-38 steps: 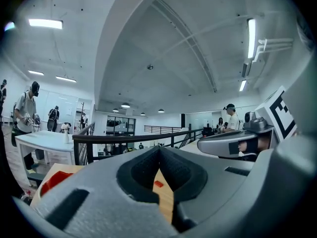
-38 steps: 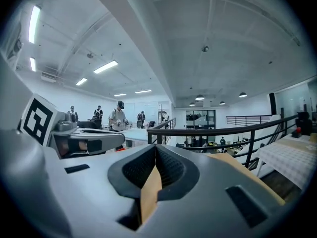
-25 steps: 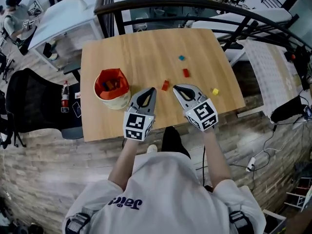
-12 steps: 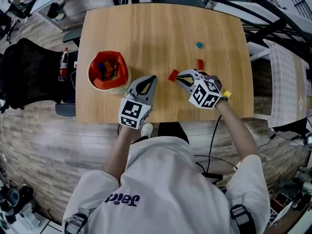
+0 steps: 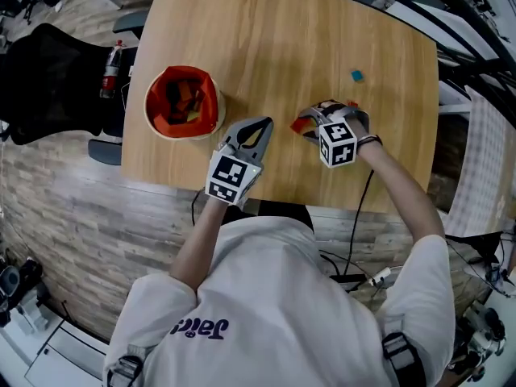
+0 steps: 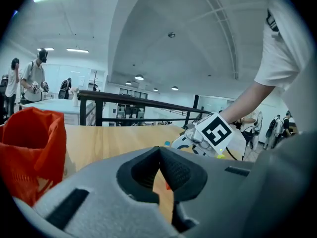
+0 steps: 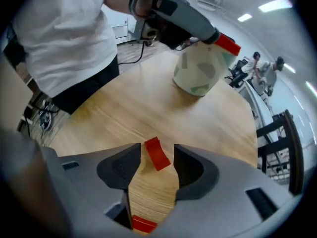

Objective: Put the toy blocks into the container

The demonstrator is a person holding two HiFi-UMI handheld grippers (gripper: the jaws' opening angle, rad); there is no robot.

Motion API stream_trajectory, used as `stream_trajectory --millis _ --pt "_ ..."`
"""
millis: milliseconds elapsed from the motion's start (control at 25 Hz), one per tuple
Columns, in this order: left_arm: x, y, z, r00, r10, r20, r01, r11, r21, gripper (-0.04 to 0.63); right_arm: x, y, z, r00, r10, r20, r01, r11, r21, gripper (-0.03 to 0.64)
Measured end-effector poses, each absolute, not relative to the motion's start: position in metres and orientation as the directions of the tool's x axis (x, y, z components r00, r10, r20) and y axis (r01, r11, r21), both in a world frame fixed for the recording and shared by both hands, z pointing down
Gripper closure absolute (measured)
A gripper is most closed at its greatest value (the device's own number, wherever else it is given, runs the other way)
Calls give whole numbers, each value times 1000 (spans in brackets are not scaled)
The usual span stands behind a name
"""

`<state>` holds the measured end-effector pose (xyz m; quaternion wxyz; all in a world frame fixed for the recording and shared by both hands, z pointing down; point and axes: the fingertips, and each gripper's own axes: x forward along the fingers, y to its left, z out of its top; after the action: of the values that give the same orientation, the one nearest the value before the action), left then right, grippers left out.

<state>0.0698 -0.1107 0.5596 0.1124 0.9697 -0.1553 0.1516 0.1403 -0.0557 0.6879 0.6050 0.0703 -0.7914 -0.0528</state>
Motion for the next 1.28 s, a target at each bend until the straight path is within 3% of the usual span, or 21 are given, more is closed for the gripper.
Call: stream_trajectory --millis 160,360,440,880,1280 --pt "69 -111 574 890 -275 363 -360 -913 193 588 157 -59 717 -171 -93 981 161 980 121 416" --pt "69 -106 581 886 -276 373 -366 -909 199 589 161 -68 736 -149 -48 988 247 965 84 422" --pt "69 -105 581 885 -276 376 -369 -907 202 589 162 -69 738 -144 -43 989 270 960 81 476" --pt "39 -97 557 883 -318 345 -396 -899 185 589 156 -79 680 -184 -155 971 183 965 189 482" --pt "-20 -105 496 857 -450 249 -496 -853 164 589 100 -118 547 -289 -346 893 158 902 401 482"
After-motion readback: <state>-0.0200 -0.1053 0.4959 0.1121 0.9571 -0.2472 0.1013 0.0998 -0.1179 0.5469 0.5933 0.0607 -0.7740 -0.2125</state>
